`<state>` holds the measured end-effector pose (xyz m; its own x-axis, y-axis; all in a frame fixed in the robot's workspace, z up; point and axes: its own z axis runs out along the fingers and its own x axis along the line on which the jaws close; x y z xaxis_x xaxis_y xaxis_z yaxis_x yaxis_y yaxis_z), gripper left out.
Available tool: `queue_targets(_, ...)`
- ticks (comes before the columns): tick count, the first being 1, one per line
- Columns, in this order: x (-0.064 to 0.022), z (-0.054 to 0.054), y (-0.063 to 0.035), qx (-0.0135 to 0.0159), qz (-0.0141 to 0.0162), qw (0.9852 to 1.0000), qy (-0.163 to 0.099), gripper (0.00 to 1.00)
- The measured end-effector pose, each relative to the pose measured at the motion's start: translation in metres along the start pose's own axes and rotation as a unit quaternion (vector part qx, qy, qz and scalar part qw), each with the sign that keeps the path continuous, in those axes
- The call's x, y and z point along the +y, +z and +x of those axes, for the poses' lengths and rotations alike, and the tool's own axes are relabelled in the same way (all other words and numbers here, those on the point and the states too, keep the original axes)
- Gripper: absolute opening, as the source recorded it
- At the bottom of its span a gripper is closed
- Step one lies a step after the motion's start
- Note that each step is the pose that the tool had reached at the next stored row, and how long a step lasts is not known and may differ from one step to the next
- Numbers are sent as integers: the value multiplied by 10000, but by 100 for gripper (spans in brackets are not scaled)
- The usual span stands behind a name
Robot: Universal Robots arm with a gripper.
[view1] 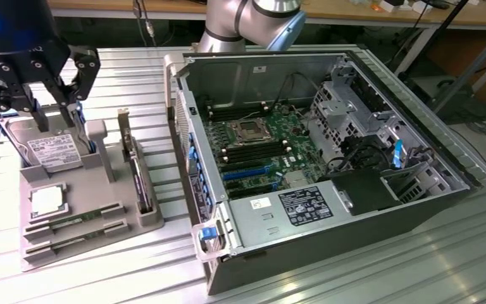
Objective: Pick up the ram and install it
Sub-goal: 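Pick up the ram and move it above insertion slot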
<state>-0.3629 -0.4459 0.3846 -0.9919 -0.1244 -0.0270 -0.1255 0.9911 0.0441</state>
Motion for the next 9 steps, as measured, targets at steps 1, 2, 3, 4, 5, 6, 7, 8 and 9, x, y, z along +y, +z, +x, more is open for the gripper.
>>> queue_targets(1,-1,1,9,4,-3,10000,-89,36)
queue_targets(2,-2,1,24,7,-6,9998,-187,36)
queue_targets(3,-2,1,42,14,-9,9995,-324,36)
queue_targets(4,-2,2,55,19,-11,9991,-416,36)
queue_targets(5,-3,2,72,23,-15,9986,-533,36)
queue_targets(6,-4,2,86,28,-17,9980,-636,36)
queue_targets(7,-5,3,103,34,-21,9970,-767,36)
queue_targets(8,-6,3,124,40,-25,9959,-908,36)
queue_targets(9,-7,4,150,48,-30,9939,-1100,36)
